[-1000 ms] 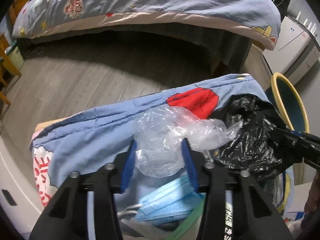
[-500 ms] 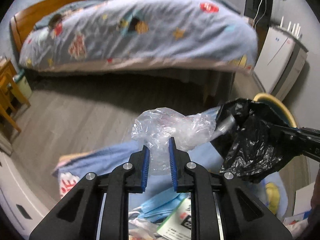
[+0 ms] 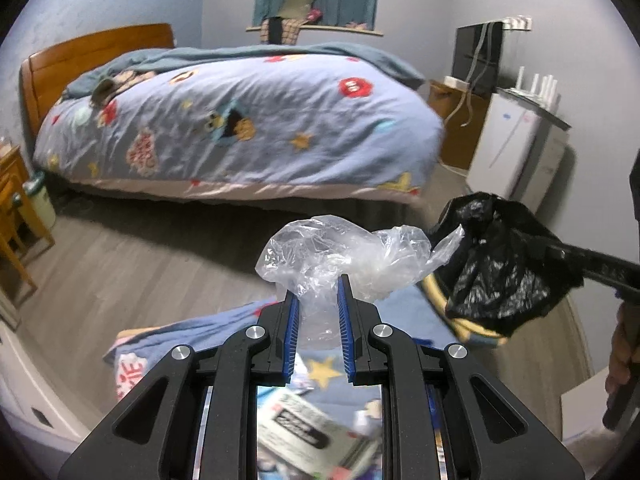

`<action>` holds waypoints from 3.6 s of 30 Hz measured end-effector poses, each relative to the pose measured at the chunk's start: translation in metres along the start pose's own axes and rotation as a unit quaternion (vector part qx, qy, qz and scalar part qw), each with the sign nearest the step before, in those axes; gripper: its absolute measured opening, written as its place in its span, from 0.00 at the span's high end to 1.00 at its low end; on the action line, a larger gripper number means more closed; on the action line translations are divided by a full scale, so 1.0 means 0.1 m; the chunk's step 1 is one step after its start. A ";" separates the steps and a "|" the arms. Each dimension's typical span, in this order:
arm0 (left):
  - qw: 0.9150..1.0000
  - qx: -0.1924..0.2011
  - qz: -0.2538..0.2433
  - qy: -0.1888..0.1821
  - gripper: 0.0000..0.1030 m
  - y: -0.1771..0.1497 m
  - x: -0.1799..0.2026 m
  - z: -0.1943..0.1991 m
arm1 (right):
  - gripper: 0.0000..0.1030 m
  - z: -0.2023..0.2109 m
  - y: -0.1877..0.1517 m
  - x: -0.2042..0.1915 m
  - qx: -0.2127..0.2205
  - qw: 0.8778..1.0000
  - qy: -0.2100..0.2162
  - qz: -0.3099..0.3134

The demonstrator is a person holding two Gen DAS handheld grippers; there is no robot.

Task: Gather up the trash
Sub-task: 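Carry both bags over the yellow-rimmed bin and open both tools to drop them, then move both tools back over the trash pile on the blanket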

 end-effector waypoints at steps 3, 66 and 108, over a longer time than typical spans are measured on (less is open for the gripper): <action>1.000 -0.004 -0.013 -0.016 0.81 -0.02 0.30 -0.03 | 0.91 0.08 0.12 0.25 0.021 0.999 -0.031 0.008; 0.991 -0.101 -0.062 -0.053 0.10 -0.16 1.52 -2.25 | 0.06 -1.03 0.01 2.30 -0.043 0.966 -0.117 -0.226; 0.995 -0.046 -0.004 0.086 0.05 -0.84 -0.47 0.39 | 0.06 -0.29 -0.45 0.34 -0.034 0.993 -0.107 -0.025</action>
Point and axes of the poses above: each gripper's, at about its wrist camera, not at the fingertips, and z roughly against the way its jaws point, x to its right, y to its top, the point moved 8 cm from there along -z, roughly the way its jaws point, and after that the axes turned 13 degrees about -y, right-handed, at the moved point
